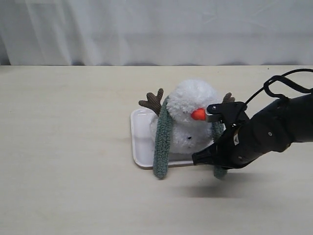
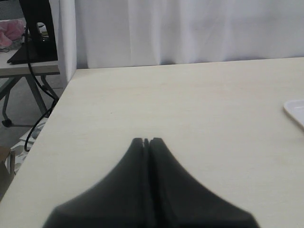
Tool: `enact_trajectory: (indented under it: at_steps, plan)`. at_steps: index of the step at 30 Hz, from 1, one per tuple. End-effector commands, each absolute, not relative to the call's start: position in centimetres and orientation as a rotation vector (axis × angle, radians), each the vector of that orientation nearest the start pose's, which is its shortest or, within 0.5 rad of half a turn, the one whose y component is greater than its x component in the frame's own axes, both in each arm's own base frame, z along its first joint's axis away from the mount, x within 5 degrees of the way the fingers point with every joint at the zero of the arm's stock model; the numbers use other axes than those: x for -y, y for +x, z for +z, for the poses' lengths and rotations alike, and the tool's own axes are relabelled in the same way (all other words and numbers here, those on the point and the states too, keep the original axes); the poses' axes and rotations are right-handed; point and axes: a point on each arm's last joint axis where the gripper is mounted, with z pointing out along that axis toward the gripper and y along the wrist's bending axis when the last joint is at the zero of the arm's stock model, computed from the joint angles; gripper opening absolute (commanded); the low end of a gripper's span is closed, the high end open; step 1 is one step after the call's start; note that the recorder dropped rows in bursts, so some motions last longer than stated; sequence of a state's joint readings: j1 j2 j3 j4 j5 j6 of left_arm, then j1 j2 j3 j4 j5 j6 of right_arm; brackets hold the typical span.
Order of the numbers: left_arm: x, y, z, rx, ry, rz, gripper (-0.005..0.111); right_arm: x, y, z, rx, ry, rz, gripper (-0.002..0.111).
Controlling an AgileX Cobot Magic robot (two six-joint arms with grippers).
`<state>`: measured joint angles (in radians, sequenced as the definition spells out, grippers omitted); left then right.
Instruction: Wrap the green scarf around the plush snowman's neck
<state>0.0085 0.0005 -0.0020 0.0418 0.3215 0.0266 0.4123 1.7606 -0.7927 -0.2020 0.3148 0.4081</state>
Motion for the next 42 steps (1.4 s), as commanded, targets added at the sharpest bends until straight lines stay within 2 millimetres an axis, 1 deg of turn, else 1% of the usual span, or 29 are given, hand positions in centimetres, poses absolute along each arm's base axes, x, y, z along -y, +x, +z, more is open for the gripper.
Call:
enact_trajectory:
  at_steps: [1, 5, 8, 11, 13, 18, 20, 22, 25, 27, 30, 37, 40, 42]
  plan:
    - [-0.1, 5.4, 18.5, -1.791, 0.045, 0.060, 0.000, -13.0, 27.1, 13.7, -2.716, -0.306, 0.132, 0.004]
    - [-0.1, 5.4, 18.5, -1.791, 0.045, 0.060, 0.000, -14.2, 27.0, 13.9, -2.683, -0.267, 0.211, 0.004]
    - [-0.1, 5.4, 18.5, -1.791, 0.045, 0.060, 0.000, -14.4, 27.1, 14.1, -2.668, -0.209, 0.255, 0.004]
    - [-0.1, 5.4, 18.5, -1.791, 0.045, 0.060, 0.000, -14.4, 27.1, 14.1, -2.665, -0.216, 0.253, 0.005]
    - [-0.1, 5.4, 18.5, -1.791, 0.045, 0.060, 0.000, -14.4, 27.1, 14.0, -2.671, -0.217, 0.250, 0.011]
    - [-0.1, 5.4, 18.5, -1.791, 0.045, 0.060, 0.000, -14.3, 27.0, 14.0, -2.682, -0.211, 0.246, 0.036]
    - [-0.1, 5.4, 18.5, -1.791, 0.045, 0.060, 0.000, -14.3, 26.9, 13.9, -2.695, -0.194, 0.250, 0.044]
    - [-0.1, 5.4, 18.5, -1.791, 0.045, 0.060, 0.000, -14.2, 26.7, 14.0, -2.715, -0.192, 0.240, 0.049]
    - [-0.1, 5.4, 18.5, -1.791, 0.045, 0.060, 0.000, -14.0, 26.3, 14.4, -2.745, -0.210, 0.215, 0.050]
    - [-0.1, 5.4, 18.5, -1.791, 0.045, 0.060, 0.000, -13.8, 26.0, 15.0, -2.756, -0.229, 0.203, 0.050]
    - [-0.1, 5.4, 18.5, -1.791, 0.045, 0.060, 0.000, -13.4, 25.4, 16.6, -2.747, -0.238, 0.202, 0.050]
    - [-0.1, 5.4, 18.5, -1.791, 0.045, 0.060, 0.000, -12.4, 23.6, 20.9, -2.687, -0.263, 0.218, 0.050]
    - [-0.1, 5.4, 18.5, -1.791, 0.045, 0.060, 0.000, -11.8, 22.5, 22.9, -2.655, -0.280, 0.224, 0.050]
    - [-0.1, 5.4, 18.5, -1.791, 0.045, 0.060, 0.000, -11.3, 21.5, 24.4, -2.629, -0.291, 0.230, 0.047]
